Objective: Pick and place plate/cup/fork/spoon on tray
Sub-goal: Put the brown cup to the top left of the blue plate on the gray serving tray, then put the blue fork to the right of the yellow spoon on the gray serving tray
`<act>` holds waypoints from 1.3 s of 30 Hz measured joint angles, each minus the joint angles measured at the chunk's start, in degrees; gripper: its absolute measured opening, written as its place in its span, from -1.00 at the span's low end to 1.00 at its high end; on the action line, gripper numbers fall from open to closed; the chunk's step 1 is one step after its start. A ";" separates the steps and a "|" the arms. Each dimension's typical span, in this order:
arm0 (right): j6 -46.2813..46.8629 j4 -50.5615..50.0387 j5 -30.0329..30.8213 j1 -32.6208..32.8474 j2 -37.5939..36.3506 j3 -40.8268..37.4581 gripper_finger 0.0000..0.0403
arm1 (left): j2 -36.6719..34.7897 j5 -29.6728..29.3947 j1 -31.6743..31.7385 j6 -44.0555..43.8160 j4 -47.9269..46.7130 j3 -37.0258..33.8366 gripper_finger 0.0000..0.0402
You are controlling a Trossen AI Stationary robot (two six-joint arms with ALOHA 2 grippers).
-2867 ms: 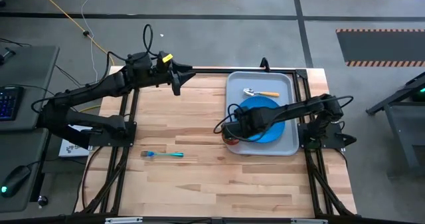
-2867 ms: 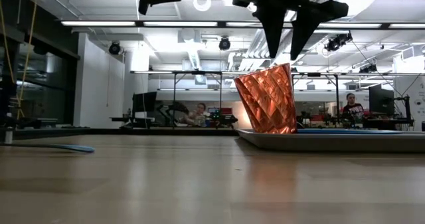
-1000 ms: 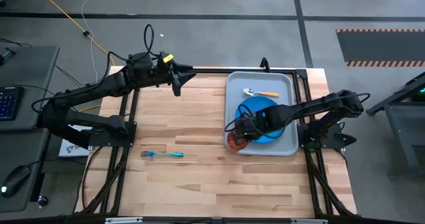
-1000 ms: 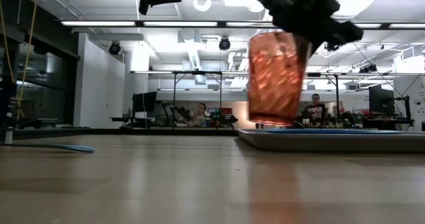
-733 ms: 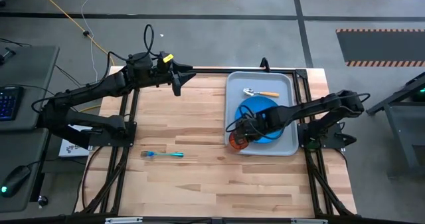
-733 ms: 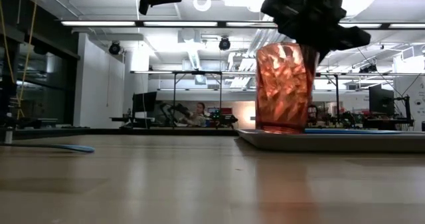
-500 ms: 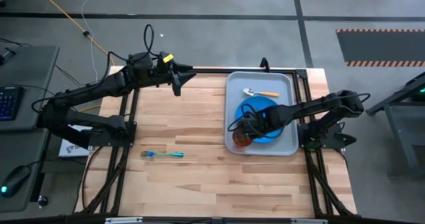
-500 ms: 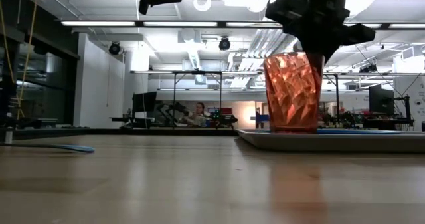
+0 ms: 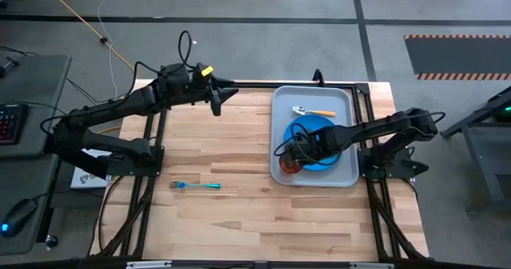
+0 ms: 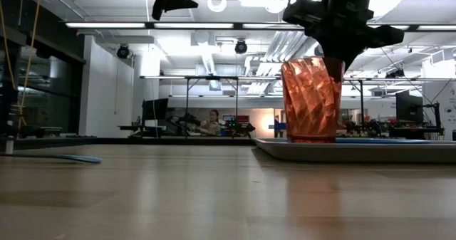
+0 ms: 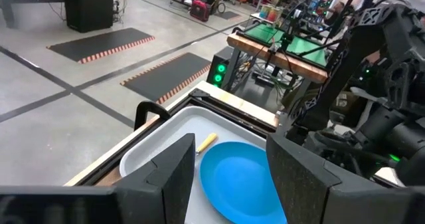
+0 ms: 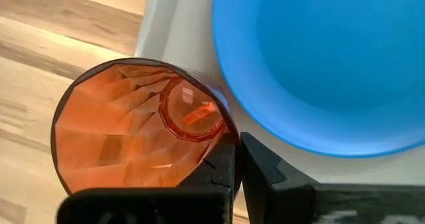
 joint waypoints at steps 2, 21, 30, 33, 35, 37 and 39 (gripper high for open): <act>0.77 -0.23 0.02 0.00 0.02 0.00 -1.00 | 0.00 0.12 -0.01 0.00 0.02 0.00 -0.13; -1.10 -0.27 -1.22 0.00 -1.12 0.00 -0.41 | -0.39 6.79 -0.13 -2.54 0.32 0.00 -0.13; -0.97 -12.32 6.50 0.07 -14.73 0.00 -0.07 | -1.57 15.91 -0.24 0.46 0.08 0.00 -0.13; -0.64 -15.29 9.58 0.04 -18.72 0.00 -0.02 | -1.62 22.32 -1.29 0.23 -4.48 0.28 -0.13; -0.86 -16.12 11.99 0.04 -20.70 0.00 0.00 | -1.55 23.82 -3.06 1.66 -14.45 1.59 -0.13; -1.69 -16.25 14.32 0.04 -21.95 0.00 0.00 | -1.21 22.67 -5.56 3.24 -26.51 2.87 -0.13; -2.76 -16.25 16.06 0.04 -22.64 0.00 0.00 | -0.90 21.16 -8.69 2.58 -38.30 2.91 -0.13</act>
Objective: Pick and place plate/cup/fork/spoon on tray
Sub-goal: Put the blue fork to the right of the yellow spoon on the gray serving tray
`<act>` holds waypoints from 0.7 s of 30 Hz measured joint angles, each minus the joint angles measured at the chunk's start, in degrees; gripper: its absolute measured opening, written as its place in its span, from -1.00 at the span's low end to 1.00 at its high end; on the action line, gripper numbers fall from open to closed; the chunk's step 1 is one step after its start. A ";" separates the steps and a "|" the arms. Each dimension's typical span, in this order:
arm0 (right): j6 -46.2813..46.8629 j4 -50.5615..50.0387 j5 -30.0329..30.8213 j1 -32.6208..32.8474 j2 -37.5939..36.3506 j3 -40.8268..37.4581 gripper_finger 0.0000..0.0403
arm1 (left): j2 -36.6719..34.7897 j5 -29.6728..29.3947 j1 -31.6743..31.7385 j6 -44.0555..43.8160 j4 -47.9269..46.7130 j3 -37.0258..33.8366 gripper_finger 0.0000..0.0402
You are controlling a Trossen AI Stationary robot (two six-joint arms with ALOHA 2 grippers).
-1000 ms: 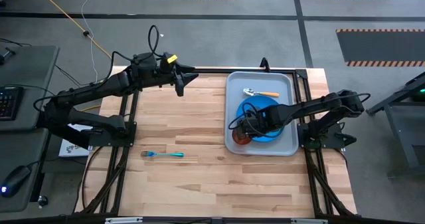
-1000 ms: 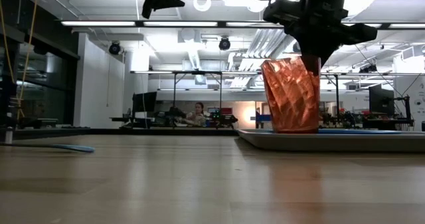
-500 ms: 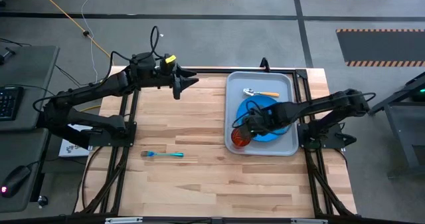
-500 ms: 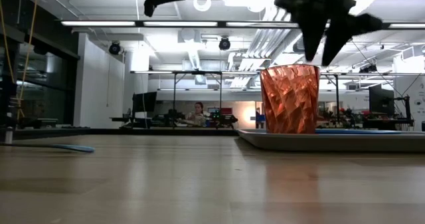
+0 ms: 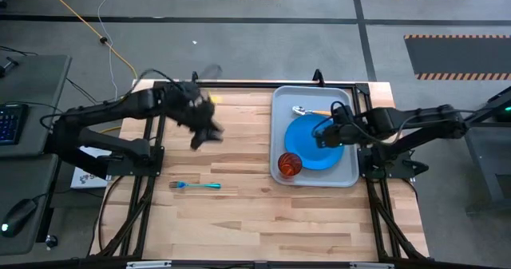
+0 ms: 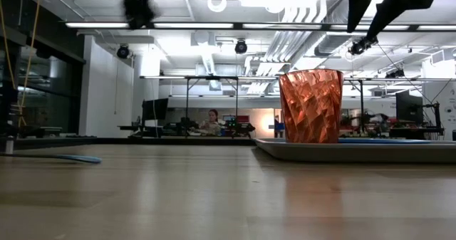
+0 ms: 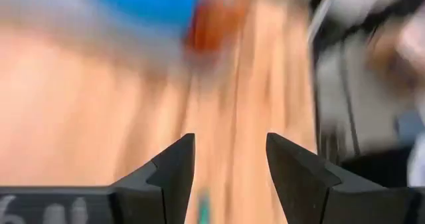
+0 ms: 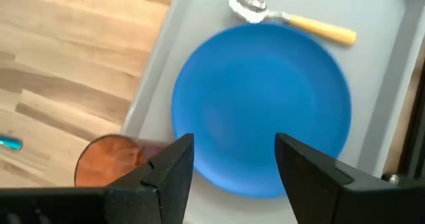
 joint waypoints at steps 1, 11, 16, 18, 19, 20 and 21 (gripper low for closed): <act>-0.55 0.01 0.85 -0.02 -0.07 0.00 0.00 | 0.10 -0.91 -1.57 -1.49 -6.21 -0.09 -0.13; -3.24 0.08 3.15 -0.02 -0.07 -1.43 0.00 | 0.87 -4.07 -18.03 -16.19 -15.62 -15.70 -0.13; -3.24 -0.39 2.79 -0.02 -0.05 -1.60 0.00 | 0.90 -6.27 -24.30 -19.46 -3.88 -25.26 -0.13; -3.24 -0.40 2.78 -0.02 -0.05 -1.60 0.00 | 0.90 -8.50 -26.29 -20.83 -2.25 -26.54 -0.13; -3.24 -0.38 2.78 -0.02 -0.05 -1.60 0.00 | 0.95 -10.52 -27.27 -21.01 -2.62 -26.95 -0.13; -3.24 -0.40 2.79 -0.02 -0.05 -1.60 0.00 | 1.05 -12.56 -28.25 -20.97 -2.97 -27.17 -0.13; -3.24 -0.38 2.84 -0.02 -0.05 -1.60 0.00 | 1.10 -14.43 -29.20 -20.66 -3.10 -27.19 -0.13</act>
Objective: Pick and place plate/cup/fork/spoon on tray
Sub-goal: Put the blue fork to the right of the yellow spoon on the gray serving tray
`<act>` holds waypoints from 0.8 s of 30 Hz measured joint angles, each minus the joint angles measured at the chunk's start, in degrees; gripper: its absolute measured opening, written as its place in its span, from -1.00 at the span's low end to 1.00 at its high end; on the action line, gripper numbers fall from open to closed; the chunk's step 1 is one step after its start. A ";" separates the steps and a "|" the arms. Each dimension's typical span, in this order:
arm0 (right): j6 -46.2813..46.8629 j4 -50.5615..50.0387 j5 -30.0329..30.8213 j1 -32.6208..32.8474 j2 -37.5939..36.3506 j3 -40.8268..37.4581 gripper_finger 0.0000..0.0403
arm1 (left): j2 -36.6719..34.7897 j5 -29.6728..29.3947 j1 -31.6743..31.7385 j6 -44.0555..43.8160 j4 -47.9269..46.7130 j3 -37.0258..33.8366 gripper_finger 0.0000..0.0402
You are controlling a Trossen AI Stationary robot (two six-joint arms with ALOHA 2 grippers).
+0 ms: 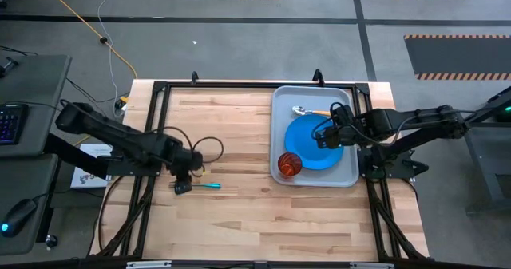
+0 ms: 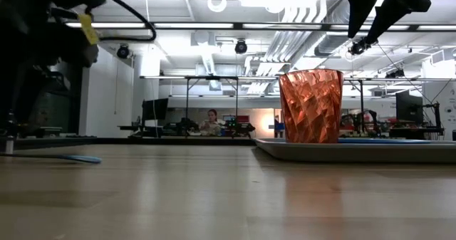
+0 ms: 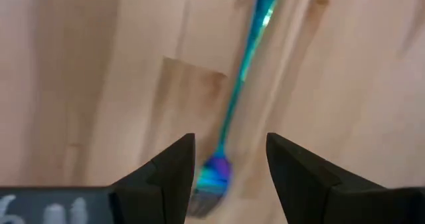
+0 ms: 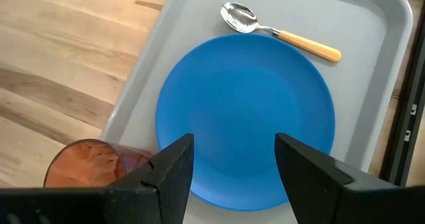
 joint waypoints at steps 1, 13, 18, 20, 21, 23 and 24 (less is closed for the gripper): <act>0.00 -0.02 0.05 0.00 0.00 0.00 0.00 | -0.01 -2.12 -1.00 0.37 -0.15 0.01 -0.13; 0.04 -0.02 0.10 0.00 0.00 0.00 0.00 | 10.28 -8.15 -12.33 1.58 1.78 0.04 -0.13; 0.17 0.00 0.27 0.00 0.01 0.00 0.00 | 16.15 -8.14 -14.67 -0.11 2.26 0.04 -0.13; 0.15 -0.02 0.31 0.00 0.00 0.00 0.00 | 17.67 -8.01 -15.02 -0.78 2.17 0.38 -0.13; 0.17 -0.02 0.31 0.00 0.00 0.00 0.00 | 18.31 -8.00 -15.16 -0.90 2.07 0.38 -0.13; 0.17 0.00 0.29 0.00 0.02 0.00 0.00 | 19.33 -7.91 -15.21 -0.99 1.65 0.45 -0.13; 0.16 -0.02 0.29 0.00 0.00 0.00 0.00 | 19.52 -7.78 -15.19 -1.13 1.42 0.48 -0.13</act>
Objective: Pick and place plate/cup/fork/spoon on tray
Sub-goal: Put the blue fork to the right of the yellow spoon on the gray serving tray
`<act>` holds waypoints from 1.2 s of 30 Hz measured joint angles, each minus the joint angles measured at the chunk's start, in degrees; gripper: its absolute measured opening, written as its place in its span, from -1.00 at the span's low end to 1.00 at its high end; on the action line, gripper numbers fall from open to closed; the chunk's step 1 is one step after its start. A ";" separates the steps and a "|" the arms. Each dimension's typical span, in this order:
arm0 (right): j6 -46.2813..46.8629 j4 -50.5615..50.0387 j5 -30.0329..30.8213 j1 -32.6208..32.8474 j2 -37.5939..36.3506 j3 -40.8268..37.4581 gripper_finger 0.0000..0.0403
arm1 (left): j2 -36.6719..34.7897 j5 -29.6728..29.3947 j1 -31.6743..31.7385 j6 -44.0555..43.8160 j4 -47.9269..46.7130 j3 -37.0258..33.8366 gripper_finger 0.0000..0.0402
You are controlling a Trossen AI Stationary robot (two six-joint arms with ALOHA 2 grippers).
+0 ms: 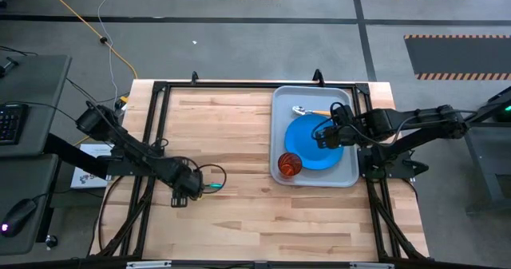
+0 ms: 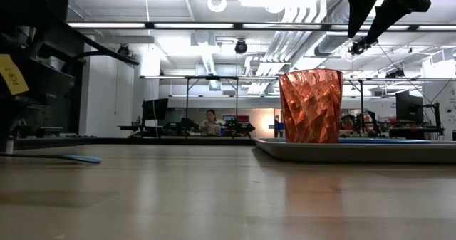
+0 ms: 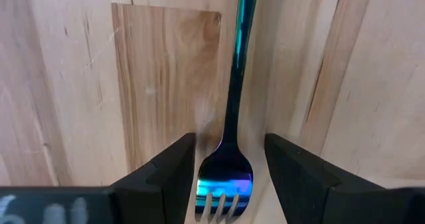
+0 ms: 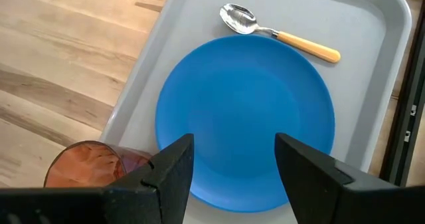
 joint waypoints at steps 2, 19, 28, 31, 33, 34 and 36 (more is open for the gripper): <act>-0.01 0.02 0.00 0.00 0.00 0.00 0.00 | 0.04 0.00 0.00 -0.22 -0.70 -0.04 -0.14; -0.01 0.02 0.66 -0.01 0.01 0.02 0.00 | -3.99 1.72 1.66 0.23 -6.61 4.46 -0.55; -2.42 4.13 0.53 -0.02 0.00 0.02 0.00 | -13.12 -3.33 9.84 6.90 -17.11 17.58 -0.51; -6.14 10.32 -0.77 -0.02 0.02 0.02 0.00 | -14.09 -10.32 15.26 10.51 -15.76 24.33 -0.50; -9.05 16.25 -2.43 -0.02 0.00 0.02 0.00 | -13.62 -14.66 19.57 14.96 -15.56 28.26 -0.52; -10.31 19.42 -3.47 -0.02 0.00 0.02 0.00 | -13.06 -16.32 21.73 17.39 -14.04 30.19 -0.53; -12.63 26.18 -5.71 -0.42 0.02 0.02 0.00 | -11.70 -18.53 25.95 22.20 -10.37 33.40 -0.53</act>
